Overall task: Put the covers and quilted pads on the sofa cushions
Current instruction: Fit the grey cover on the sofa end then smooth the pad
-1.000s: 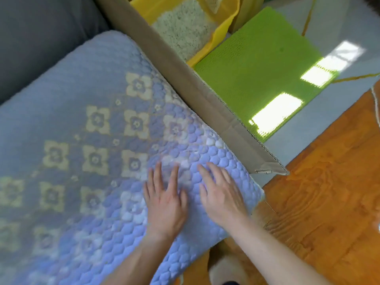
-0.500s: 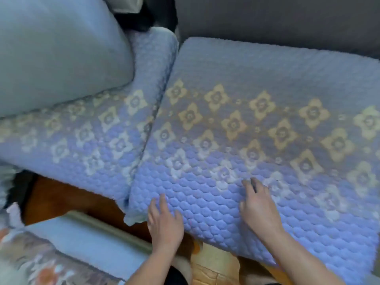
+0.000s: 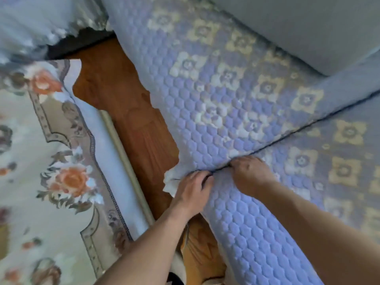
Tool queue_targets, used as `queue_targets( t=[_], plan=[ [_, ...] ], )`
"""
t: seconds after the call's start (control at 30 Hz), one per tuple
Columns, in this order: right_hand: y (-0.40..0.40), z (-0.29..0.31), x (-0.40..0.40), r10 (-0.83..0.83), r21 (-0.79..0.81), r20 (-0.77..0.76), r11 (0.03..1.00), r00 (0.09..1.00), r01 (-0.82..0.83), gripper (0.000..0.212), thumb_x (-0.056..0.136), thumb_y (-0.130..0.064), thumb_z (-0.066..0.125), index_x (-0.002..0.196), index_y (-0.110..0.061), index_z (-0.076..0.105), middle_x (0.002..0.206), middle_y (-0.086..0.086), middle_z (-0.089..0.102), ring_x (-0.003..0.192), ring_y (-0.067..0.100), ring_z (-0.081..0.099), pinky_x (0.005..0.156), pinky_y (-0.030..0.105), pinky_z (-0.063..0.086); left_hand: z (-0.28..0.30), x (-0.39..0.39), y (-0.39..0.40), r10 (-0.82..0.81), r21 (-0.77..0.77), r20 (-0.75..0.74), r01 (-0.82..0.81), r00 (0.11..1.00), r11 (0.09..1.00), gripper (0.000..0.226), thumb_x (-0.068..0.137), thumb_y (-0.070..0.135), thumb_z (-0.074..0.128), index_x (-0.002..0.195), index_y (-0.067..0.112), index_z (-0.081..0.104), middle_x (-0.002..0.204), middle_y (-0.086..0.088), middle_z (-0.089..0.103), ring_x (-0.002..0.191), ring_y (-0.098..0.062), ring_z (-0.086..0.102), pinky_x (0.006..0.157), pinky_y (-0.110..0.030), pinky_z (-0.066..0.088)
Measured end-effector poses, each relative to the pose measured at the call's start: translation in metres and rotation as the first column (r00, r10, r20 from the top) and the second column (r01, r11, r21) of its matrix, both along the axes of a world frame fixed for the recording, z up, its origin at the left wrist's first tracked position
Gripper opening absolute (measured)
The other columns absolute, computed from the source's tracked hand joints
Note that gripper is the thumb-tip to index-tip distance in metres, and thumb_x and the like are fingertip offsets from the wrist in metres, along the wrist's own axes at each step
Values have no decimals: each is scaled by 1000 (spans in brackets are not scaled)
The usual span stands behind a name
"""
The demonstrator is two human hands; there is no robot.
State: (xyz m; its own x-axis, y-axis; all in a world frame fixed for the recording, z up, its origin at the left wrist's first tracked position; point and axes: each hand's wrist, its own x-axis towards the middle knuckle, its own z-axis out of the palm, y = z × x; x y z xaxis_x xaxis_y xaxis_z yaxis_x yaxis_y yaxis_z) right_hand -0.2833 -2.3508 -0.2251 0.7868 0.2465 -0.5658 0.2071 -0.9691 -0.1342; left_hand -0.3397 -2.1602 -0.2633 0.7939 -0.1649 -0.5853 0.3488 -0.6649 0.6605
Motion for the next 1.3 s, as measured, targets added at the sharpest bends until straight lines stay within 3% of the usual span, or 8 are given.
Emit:
queue_targets(
  t=[0.37,0.63,0.8,0.9,1.0,1.03,1.2,1.3],
  plan=[
    [11,-76,60,12,-213,-447,970,894,-119,88,73,-80,14,155,-50,11,166,-14,2,153,17,5,125,45,12,-62,35,3,204,-131,-486,-301,850,945,58,97,61,38,152,42,33,157,8,36,143,-19,35,120,-39,27],
    [43,-37,-1,494,-177,-281,816,823,-550,38,98,-26,28,114,-22,61,120,2,66,107,33,63,90,42,46,-64,20,1,150,-113,-502,-237,852,965,40,105,35,40,140,19,52,143,-8,53,129,-27,50,99,-30,37],
    [63,-44,-2,173,-179,-315,955,933,-238,49,101,-54,20,126,-39,60,122,-6,68,117,25,60,100,43,43,-65,-12,-8,389,295,-144,-336,910,894,32,98,36,43,115,22,66,118,-4,65,114,-27,58,102,-44,42],
    [68,-49,3,111,-260,-428,936,897,-239,59,99,-59,13,130,-39,58,132,-3,63,126,23,53,104,42,35,-27,-67,-6,727,325,49,-699,685,637,18,94,29,53,102,17,64,102,0,60,96,-20,51,86,-39,46],
    [65,-46,0,186,-257,-419,915,889,-312,58,100,-57,10,138,-38,49,138,-2,58,128,25,50,105,44,34,-26,-80,-3,764,130,-638,-966,91,224,36,88,47,53,100,18,70,96,-5,73,94,-23,67,89,-42,54],
    [65,-43,0,185,-260,-425,913,886,-316,57,101,-56,11,139,-37,48,139,-2,57,129,25,50,105,44,34,-29,-75,-4,685,84,-725,-980,63,178,40,85,54,54,104,22,70,99,-2,75,96,-22,69,91,-41,54],
    [61,-37,-2,380,-137,-311,889,871,-437,44,106,-44,24,146,-32,35,131,-2,61,115,34,60,90,46,48,-48,-7,-12,539,-92,-520,-671,663,736,32,104,32,38,121,17,60,122,-9,63,112,-28,59,87,-36,45],
    [45,-41,-8,490,-83,-223,852,843,-517,32,103,-28,33,124,-14,53,105,7,68,91,36,66,75,45,56,-58,14,-6,227,-144,-525,-348,821,926,49,99,37,32,141,17,48,139,-9,54,119,-25,54,92,-34,43]
  ],
)
